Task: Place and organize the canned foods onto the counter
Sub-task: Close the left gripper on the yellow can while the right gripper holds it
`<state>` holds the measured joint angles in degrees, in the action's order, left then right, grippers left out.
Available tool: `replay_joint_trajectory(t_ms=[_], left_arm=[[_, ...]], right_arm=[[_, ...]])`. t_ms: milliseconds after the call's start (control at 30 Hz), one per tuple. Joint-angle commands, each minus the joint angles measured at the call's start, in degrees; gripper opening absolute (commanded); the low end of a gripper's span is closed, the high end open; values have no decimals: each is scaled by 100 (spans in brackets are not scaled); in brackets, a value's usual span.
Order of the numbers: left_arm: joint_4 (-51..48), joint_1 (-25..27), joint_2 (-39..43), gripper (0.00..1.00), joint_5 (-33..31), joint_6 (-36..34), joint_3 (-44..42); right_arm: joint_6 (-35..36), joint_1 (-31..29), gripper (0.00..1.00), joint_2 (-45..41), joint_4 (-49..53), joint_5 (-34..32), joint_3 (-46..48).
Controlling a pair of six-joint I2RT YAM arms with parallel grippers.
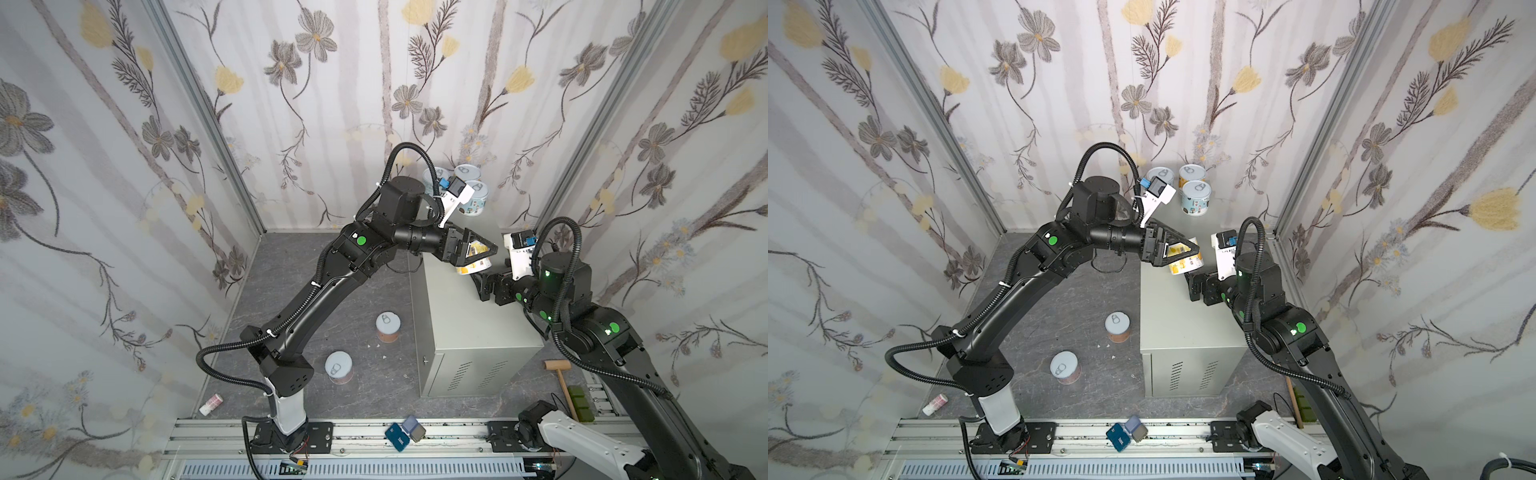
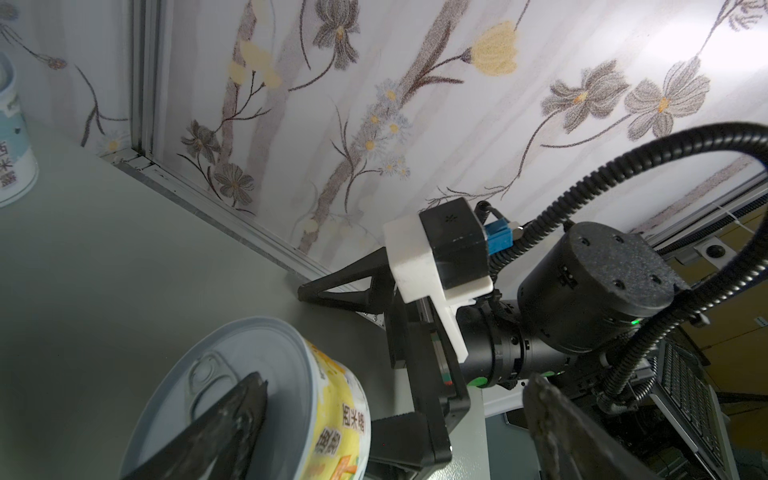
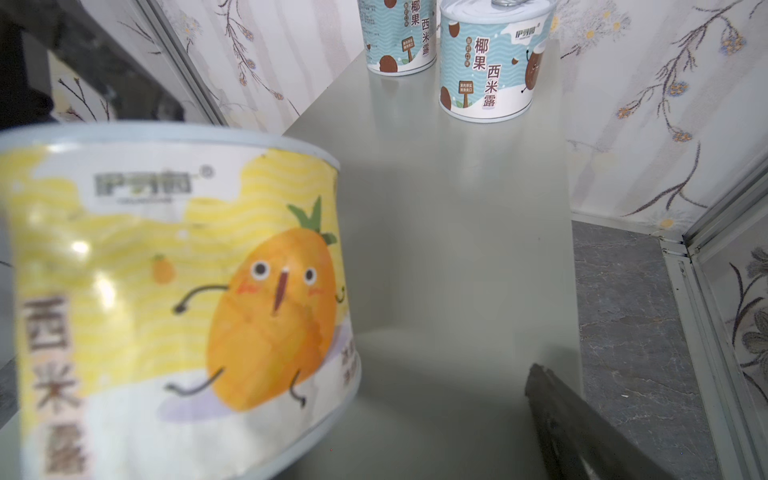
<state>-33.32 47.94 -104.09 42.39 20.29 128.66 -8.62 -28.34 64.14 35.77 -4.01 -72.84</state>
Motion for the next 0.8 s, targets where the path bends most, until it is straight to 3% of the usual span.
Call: replay_joint_trajectory(t_ms=[0, 767], left_arm=[[-369, 60, -45, 97, 294, -8, 71], [-483, 224, -395, 97, 259, 61, 507]], right_arm=[[-272, 89, 99, 59, 253, -208, 104], [-20, 180, 99, -599, 1062, 585, 300]])
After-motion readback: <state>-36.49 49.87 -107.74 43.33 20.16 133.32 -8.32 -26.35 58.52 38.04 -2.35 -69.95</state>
